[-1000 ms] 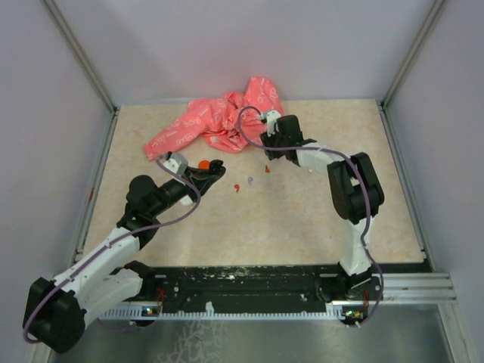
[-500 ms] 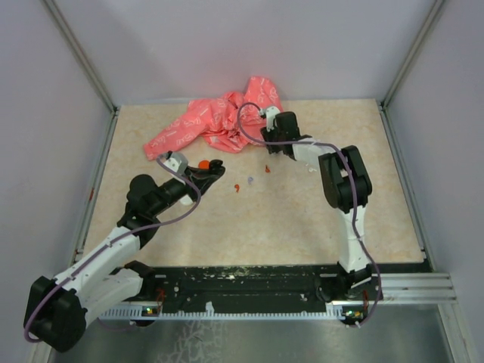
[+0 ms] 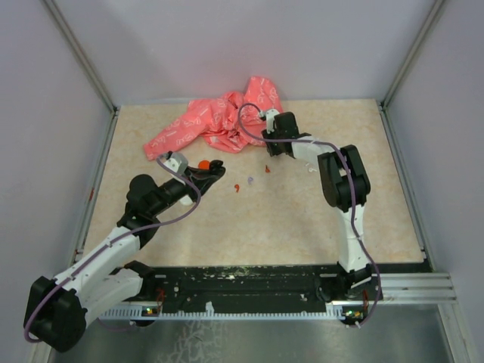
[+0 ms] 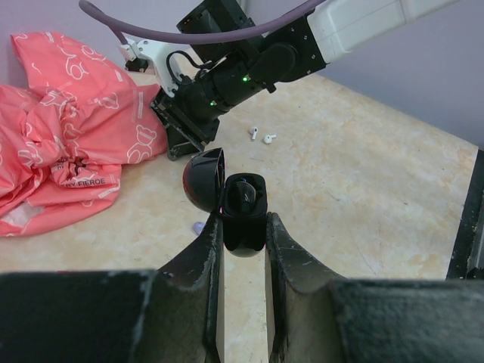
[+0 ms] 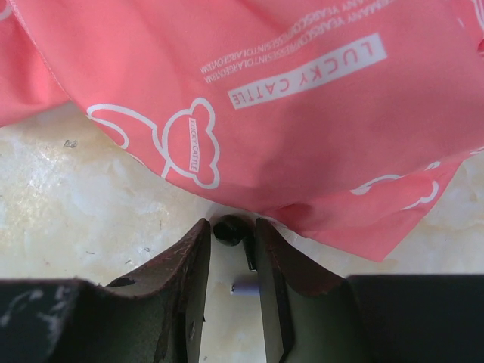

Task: Insert the wireless bluetooth earbuds into the charging case
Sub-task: Move the earbud to the center of the board, then pick up the earbud from the center of the board, then place the earbud in the charging case, then close the charging case.

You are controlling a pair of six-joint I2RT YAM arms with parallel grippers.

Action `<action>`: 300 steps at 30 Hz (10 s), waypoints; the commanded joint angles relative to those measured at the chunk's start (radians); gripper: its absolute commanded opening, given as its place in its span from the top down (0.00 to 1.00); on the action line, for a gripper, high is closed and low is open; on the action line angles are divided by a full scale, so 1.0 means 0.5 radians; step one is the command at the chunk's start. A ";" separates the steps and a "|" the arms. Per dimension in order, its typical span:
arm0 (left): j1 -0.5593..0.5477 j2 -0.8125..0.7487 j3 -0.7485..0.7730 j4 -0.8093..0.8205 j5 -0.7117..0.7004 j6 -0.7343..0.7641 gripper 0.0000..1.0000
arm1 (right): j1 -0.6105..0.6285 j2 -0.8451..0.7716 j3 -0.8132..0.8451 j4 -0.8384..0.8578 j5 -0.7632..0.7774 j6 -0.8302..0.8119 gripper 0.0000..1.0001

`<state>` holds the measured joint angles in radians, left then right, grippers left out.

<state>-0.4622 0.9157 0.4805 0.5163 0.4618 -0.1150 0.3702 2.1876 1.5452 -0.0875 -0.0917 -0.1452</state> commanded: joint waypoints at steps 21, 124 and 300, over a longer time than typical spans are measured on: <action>0.017 0.033 0.058 0.137 0.125 -0.070 0.99 | 0.037 -0.296 -0.233 -0.433 -0.037 0.096 0.81; 0.056 -0.026 -0.018 0.360 0.294 -0.120 0.99 | 0.487 -1.192 -0.565 -0.992 0.125 0.068 0.84; 0.498 0.357 -0.129 1.723 1.118 -0.947 1.00 | 1.234 -1.939 -1.151 0.947 0.270 0.540 0.13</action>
<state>-0.2195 1.1141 0.4004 1.3827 1.0302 -0.6094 0.9752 1.2160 0.9180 0.3683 -0.0551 0.1097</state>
